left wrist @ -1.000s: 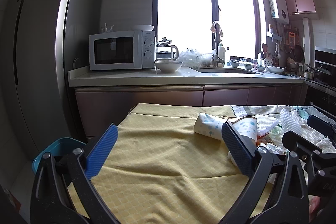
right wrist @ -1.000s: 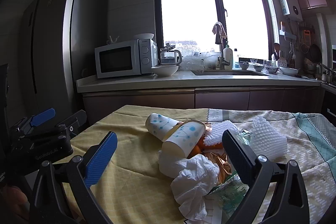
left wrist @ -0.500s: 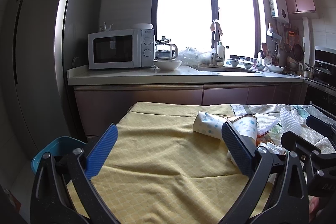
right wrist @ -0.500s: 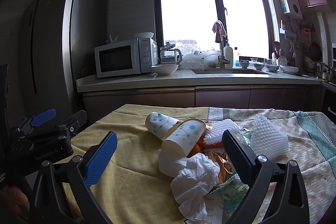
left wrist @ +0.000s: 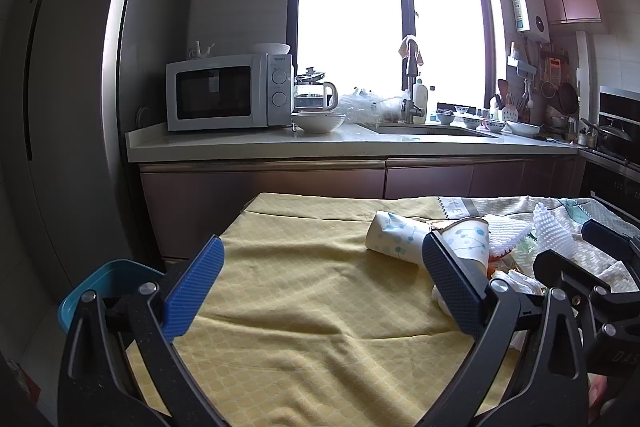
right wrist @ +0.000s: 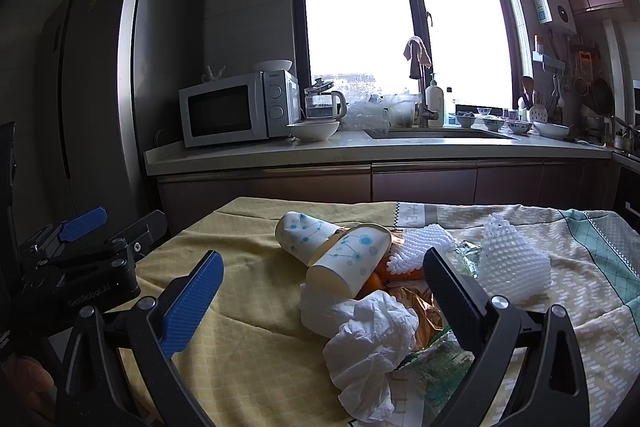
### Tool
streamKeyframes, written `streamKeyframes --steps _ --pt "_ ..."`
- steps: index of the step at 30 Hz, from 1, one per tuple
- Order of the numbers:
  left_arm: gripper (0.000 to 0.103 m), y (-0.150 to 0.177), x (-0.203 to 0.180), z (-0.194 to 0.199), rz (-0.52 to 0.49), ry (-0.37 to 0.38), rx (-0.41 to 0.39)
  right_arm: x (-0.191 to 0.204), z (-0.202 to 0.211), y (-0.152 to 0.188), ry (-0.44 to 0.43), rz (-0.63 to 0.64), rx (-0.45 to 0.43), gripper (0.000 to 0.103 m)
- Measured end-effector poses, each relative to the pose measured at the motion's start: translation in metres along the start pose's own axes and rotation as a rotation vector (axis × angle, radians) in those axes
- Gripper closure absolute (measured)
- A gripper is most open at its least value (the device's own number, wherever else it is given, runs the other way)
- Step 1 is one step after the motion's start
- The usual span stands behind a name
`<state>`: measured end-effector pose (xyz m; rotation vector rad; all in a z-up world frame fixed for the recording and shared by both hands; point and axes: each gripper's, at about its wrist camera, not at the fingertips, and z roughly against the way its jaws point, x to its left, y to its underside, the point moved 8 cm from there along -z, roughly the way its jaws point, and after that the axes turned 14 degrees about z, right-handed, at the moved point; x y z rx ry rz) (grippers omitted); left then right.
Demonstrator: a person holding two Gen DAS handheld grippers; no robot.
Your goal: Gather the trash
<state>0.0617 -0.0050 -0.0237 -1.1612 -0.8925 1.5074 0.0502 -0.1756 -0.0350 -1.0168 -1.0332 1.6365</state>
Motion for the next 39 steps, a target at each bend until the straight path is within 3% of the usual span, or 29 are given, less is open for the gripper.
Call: streamKeyframes --steps 10,17,24,30,37,39 --pt "0.005 0.003 -0.005 -0.006 -0.004 0.009 0.019 -0.004 -0.003 0.003 -0.003 -0.005 0.010 0.006" --pt "0.006 0.014 -0.016 -0.017 -0.025 0.048 0.081 -0.014 -0.007 0.012 0.006 -0.015 0.039 0.006" --pt "0.006 0.036 -0.043 -0.041 -0.077 0.130 0.215 -0.037 -0.015 0.029 0.019 -0.046 0.104 0.006" --pt "0.006 0.051 -0.077 -0.074 -0.107 0.246 0.366 -0.051 -0.028 0.049 -0.016 -0.096 0.172 0.006" --pt "0.009 0.062 -0.118 -0.113 -0.142 0.333 0.470 -0.049 -0.038 0.066 -0.106 -0.110 0.241 0.030" --pt "0.011 0.066 -0.130 -0.124 -0.150 0.356 0.508 -0.044 -0.040 0.068 -0.130 -0.097 0.251 0.032"
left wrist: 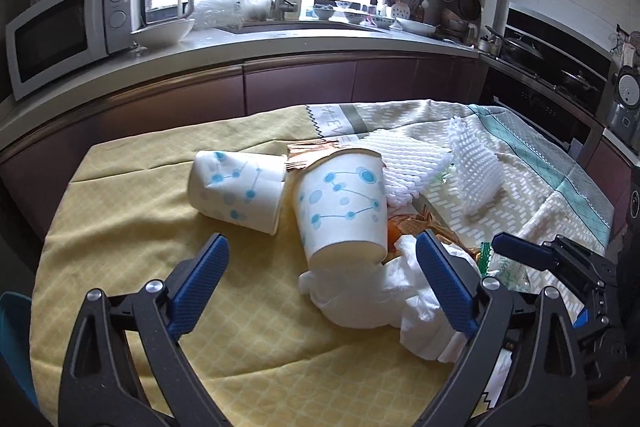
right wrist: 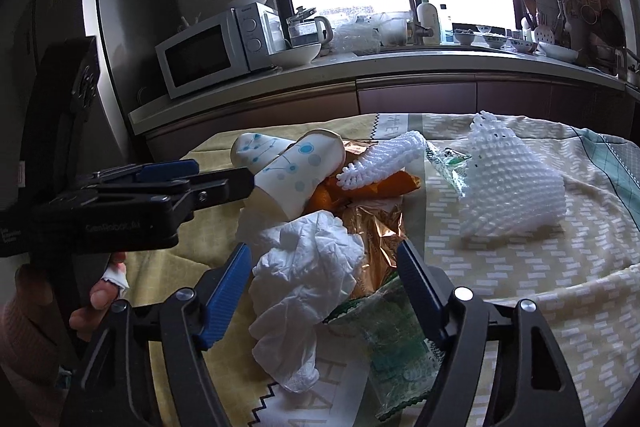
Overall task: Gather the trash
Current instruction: 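Grasp the blue-dotted paper cup with the left tool while the right tool grasps the white tissue, then carry the cup and tissue over the blue bin with both tools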
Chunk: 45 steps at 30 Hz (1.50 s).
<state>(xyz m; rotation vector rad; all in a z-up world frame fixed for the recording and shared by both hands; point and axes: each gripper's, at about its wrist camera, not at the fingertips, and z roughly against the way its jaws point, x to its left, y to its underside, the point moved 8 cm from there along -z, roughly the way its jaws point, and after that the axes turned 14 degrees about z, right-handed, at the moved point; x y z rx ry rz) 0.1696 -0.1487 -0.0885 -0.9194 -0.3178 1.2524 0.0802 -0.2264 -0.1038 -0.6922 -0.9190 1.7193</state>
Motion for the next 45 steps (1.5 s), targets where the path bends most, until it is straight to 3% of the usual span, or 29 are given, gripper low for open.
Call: streamKeyframes --steps 4,6,11,16,21,35,45 --pt "0.015 -0.003 -0.004 -0.027 0.016 0.032 0.087 0.009 -0.006 0.002 -0.031 0.025 0.019 0.037" --pt "0.027 0.001 -0.003 -0.039 0.037 0.030 0.128 0.011 -0.008 0.002 -0.044 0.024 0.029 0.041" --pt "0.044 0.005 0.007 -0.053 0.106 0.061 0.177 0.013 -0.011 0.001 -0.066 0.024 0.041 0.045" --pt "0.044 0.005 0.016 -0.046 0.136 0.077 0.164 0.014 -0.015 0.004 -0.076 0.019 0.062 0.061" --pt "0.044 0.001 0.022 -0.019 0.139 0.116 0.130 0.013 -0.012 0.003 -0.099 -0.004 0.061 0.075" --pt "0.045 0.018 0.067 0.089 0.162 0.168 0.032 0.029 0.017 -0.025 -0.185 -0.016 -0.016 0.080" --pt "0.045 0.029 0.126 0.158 0.218 0.056 -0.068 0.060 0.026 -0.057 -0.293 -0.011 -0.075 0.080"
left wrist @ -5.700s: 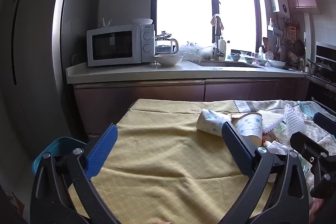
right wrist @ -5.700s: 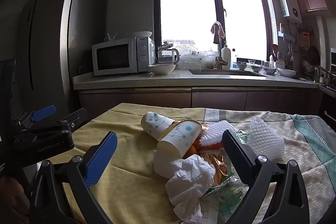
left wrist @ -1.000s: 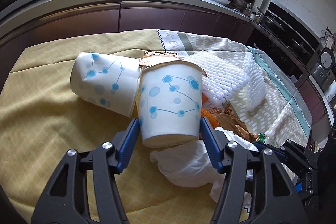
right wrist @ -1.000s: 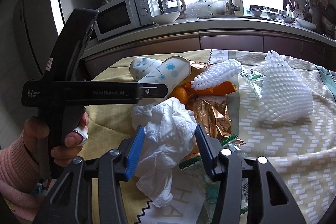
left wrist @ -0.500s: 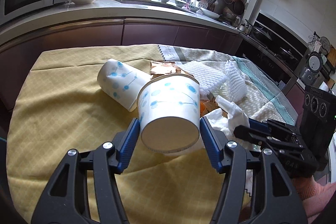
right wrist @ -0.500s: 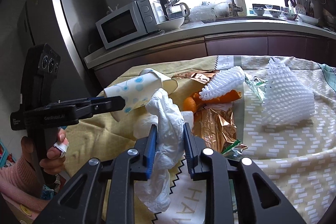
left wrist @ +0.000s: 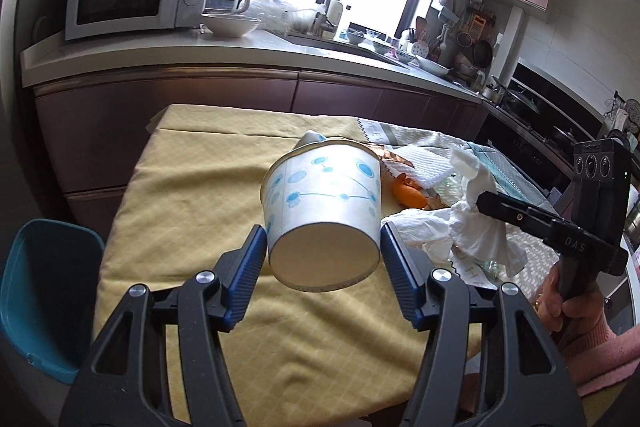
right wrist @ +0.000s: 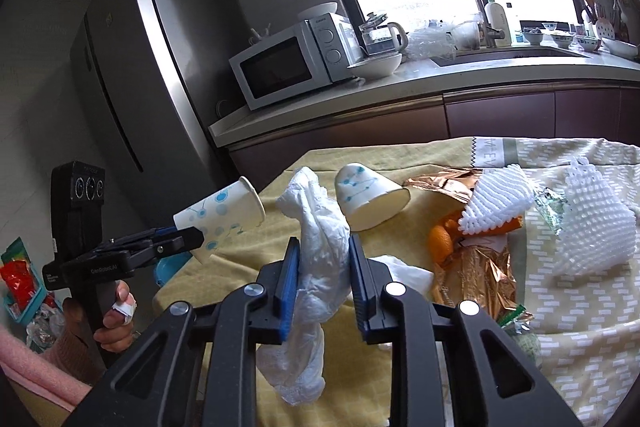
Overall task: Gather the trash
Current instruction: 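Carry the cup and tissue over the blue bin with both tools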
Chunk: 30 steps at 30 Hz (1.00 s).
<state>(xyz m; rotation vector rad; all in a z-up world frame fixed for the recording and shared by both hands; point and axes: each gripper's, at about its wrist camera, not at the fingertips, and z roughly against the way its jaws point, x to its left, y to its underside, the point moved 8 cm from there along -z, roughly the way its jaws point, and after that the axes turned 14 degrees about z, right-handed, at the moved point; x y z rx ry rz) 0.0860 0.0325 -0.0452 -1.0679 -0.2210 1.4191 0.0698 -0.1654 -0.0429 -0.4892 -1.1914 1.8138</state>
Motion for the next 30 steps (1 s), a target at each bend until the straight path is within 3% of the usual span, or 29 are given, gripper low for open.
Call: streamKeyframes --steps 11,21,30 --pt "0.044 -0.006 0.067 0.058 0.073 -0.153 -0.103 0.042 -0.026 -0.022 -0.101 0.035 0.007 0.080" --pt "0.044 -0.012 0.157 0.103 0.154 -0.329 -0.159 0.117 -0.102 -0.044 -0.271 0.126 0.066 0.080" --pt "0.044 -0.005 0.232 0.111 0.226 -0.452 -0.156 0.192 -0.173 -0.056 -0.387 0.231 0.142 0.079"
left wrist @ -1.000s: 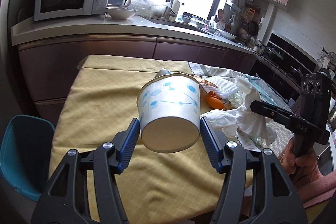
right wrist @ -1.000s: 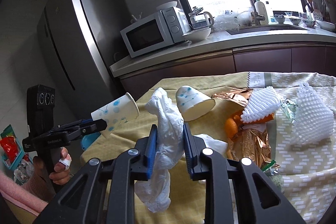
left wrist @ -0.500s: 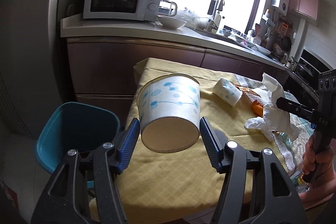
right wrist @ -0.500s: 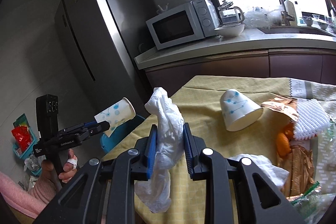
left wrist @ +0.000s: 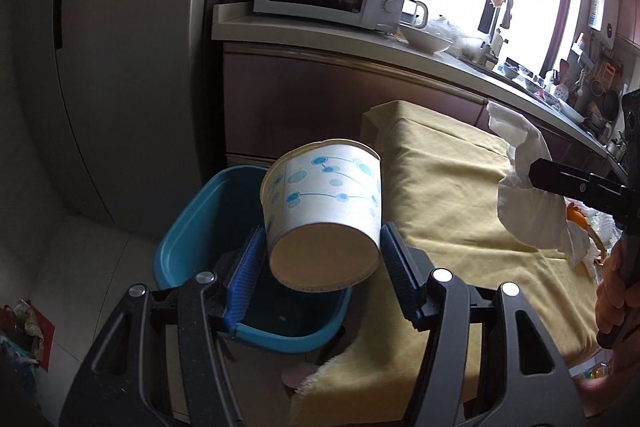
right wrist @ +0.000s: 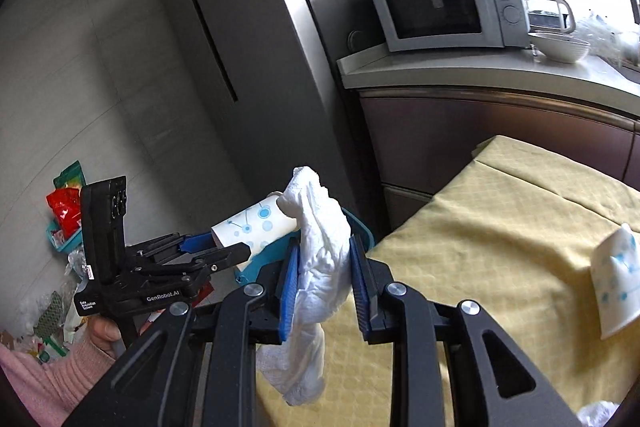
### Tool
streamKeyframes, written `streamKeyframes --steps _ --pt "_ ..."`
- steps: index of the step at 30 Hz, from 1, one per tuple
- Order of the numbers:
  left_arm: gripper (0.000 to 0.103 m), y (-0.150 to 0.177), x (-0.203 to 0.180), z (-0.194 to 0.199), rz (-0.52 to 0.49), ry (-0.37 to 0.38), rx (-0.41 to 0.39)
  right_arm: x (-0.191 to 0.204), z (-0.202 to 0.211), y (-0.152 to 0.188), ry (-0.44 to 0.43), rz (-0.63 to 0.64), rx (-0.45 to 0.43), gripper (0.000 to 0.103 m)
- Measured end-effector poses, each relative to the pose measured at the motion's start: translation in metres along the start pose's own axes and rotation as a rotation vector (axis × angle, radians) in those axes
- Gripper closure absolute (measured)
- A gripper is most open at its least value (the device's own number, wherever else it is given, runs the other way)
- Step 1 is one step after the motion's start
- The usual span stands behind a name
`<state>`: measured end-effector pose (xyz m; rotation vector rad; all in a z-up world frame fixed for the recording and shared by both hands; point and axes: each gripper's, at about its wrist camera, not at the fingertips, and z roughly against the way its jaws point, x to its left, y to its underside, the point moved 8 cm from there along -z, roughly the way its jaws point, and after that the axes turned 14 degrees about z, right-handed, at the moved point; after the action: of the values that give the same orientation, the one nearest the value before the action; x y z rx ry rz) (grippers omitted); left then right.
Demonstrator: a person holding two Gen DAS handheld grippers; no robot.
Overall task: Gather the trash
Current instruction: 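Carry the cup and tissue over the blue bin with both tools, then open both tools to drop the cup and tissue into the bin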
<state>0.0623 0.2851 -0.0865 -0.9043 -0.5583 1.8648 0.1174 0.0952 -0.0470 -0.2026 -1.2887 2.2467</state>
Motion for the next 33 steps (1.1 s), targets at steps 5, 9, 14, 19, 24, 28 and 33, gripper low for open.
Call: streamKeyframes --steps 5,9,14,19,24,28,33 --pt "0.044 0.002 0.025 -0.019 0.023 -0.042 0.023 0.013 -0.042 -0.013 -0.040 0.020 0.047 0.079" --pt "0.044 0.004 0.039 -0.035 0.040 -0.063 0.044 0.021 -0.072 -0.018 -0.047 0.035 0.090 0.079" --pt "0.044 0.005 0.051 -0.056 0.056 -0.086 0.062 0.027 -0.107 -0.020 -0.045 0.034 0.147 0.079" --pt "0.044 0.005 0.060 -0.080 0.076 -0.106 0.096 0.027 -0.145 -0.018 -0.036 0.020 0.218 0.077" --pt "0.044 0.008 0.069 -0.096 0.101 -0.123 0.117 0.022 -0.173 -0.013 -0.019 -0.005 0.270 0.073" --pt "0.045 0.007 0.073 -0.106 0.123 -0.138 0.116 0.019 -0.183 -0.010 -0.007 -0.015 0.299 0.069" --pt "0.045 0.007 0.075 -0.107 0.148 -0.141 0.102 0.013 -0.176 -0.008 0.014 -0.014 0.284 0.055"
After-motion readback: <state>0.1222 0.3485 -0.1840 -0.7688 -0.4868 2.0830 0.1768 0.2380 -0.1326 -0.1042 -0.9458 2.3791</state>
